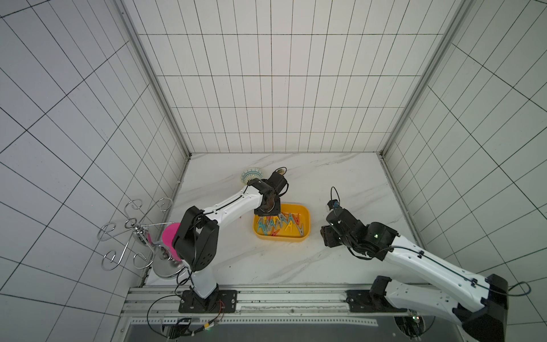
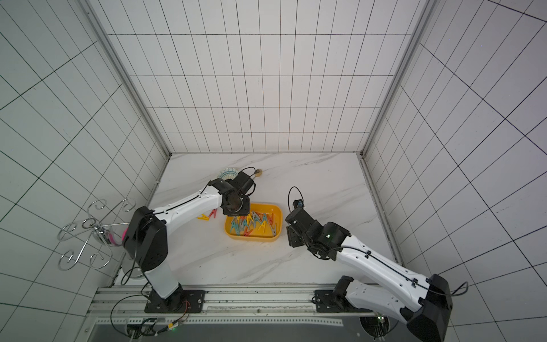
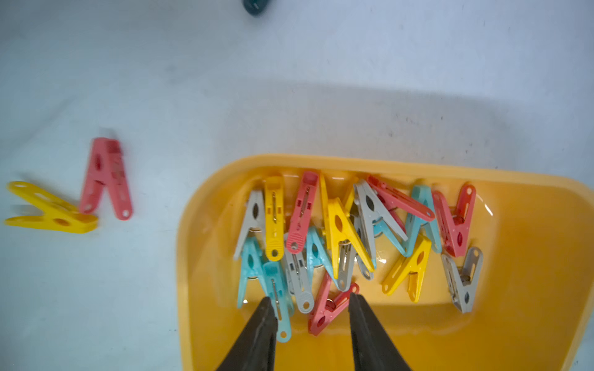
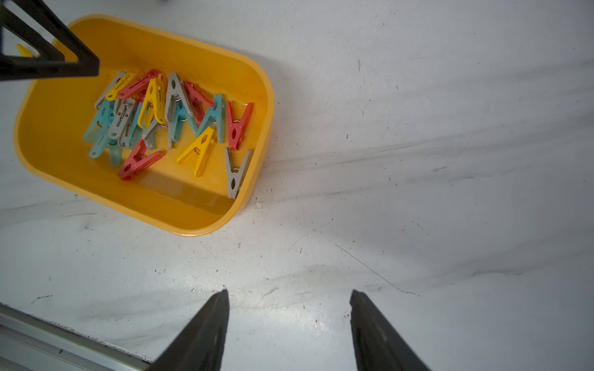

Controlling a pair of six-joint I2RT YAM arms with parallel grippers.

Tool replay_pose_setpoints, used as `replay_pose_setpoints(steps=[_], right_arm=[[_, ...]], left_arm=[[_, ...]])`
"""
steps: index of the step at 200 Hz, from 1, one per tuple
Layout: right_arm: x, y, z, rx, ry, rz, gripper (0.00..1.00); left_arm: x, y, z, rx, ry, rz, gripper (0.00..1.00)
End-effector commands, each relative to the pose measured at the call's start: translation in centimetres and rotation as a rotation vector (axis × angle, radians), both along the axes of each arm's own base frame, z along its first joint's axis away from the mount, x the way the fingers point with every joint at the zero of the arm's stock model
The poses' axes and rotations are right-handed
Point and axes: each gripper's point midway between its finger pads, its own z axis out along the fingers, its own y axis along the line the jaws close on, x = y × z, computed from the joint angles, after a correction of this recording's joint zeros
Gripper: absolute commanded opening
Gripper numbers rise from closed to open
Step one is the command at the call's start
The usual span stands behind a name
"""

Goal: Put the clothespins into the storage box
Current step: Place the clothespin in the storage box, then pick up the clothespin from the center of the board.

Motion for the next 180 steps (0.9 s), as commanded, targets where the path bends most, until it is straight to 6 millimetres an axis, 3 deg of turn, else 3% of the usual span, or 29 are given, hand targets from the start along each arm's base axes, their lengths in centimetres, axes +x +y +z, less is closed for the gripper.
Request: replay_pose_setpoints(steps=[1, 40, 65, 101, 180], right_arm=[[0.8, 0.1, 1.1, -0.006, -0.027, -0.007, 0.64], [0.7, 0.7, 0.4, 0.006, -0.009, 0.008, 0.64], [0.7, 0.7, 0.1, 0.001, -0.003, 0.011, 0.64], [0.6, 0.6, -0.4, -0.010, 0.005, 0.008, 0.64], [0.5, -0.2, -1.0, -0.015, 0.015, -0.012, 0.64]], left_arm=[[1.4, 5.1, 1.7, 0.111, -0.073, 0.146, 0.42], [1.7, 10.3, 0.7, 0.181, -0.084, 0.261, 0.44], [1.7, 11.9, -0.8, 0.157, -0.047, 0.287, 0.43], [1.6, 11.9, -3.6, 0.164, 0.008, 0.275, 0.40], [2.8, 11.8, -7.2, 0.175, 0.061, 0.273, 0.36]])
